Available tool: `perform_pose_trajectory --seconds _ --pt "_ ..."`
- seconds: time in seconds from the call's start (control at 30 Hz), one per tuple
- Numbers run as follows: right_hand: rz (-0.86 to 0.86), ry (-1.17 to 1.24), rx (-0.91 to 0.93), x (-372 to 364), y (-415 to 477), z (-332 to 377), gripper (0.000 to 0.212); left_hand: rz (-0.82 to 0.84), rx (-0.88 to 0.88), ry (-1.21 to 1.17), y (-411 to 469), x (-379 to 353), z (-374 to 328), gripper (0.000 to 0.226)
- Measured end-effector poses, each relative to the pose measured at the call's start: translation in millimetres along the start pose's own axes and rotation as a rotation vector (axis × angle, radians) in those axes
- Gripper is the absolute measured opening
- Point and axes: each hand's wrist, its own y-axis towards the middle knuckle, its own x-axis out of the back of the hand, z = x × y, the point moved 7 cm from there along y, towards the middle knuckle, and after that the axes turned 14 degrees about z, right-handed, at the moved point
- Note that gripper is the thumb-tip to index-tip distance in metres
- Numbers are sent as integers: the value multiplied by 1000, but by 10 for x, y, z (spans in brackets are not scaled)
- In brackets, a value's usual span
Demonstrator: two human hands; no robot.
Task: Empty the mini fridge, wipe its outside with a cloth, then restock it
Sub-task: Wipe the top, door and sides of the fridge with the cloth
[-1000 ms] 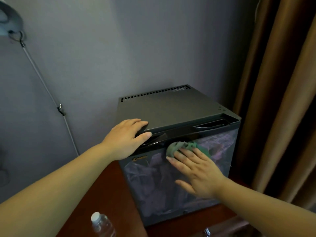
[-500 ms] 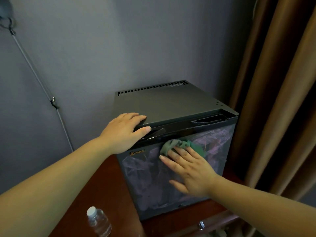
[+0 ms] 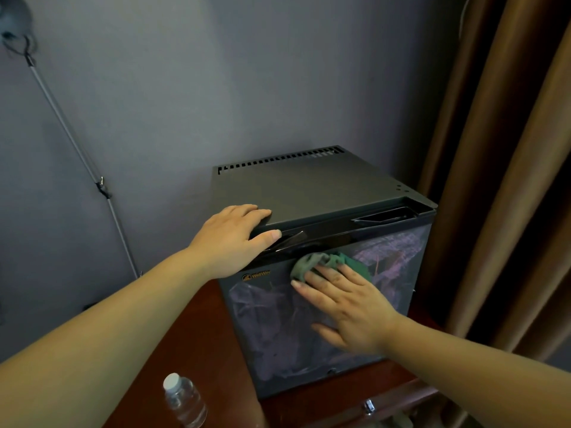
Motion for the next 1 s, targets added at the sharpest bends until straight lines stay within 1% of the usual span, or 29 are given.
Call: perform_pose_trajectory --seconds 0.1,0.2,0.3,0.4,0.47,0.57,0.73,0.8,0.9,1.0 --pt "-34 37 -12 14 40 53 79 -2 1 1 -3 -2 -1 72" --pt "-60 87 -48 36 -31 -47 79 2 0 -5 3 -2 7 71" --pt "-90 153 -176 -8 -256 -322 79 7 0 -3 0 0 3 71" --pt "-113 163 -324 -49 -507 -637 80 9 -5 7 -1 14 -27 73" --pt "-117 165 -377 -54 -600 -751 81 28 -2 29 7 27 -48 76" --pt "-124 196 -386 -25 -606 -709 84 40 14 65 29 56 -163 80" --pt "-158 258 -238 -1 -375 -422 85 14 -66 144 227 -4 -797 77" --pt "-182 278 -215 -18 -406 -463 84 4 -70 140 341 -15 -978 76" --pt "-202 288 -317 -100 -671 -833 83 -11 -34 150 431 -63 -1080 76" --pt "-177 322 -436 -200 -977 -1255 83 -17 -2 153 436 -105 -1077 77"
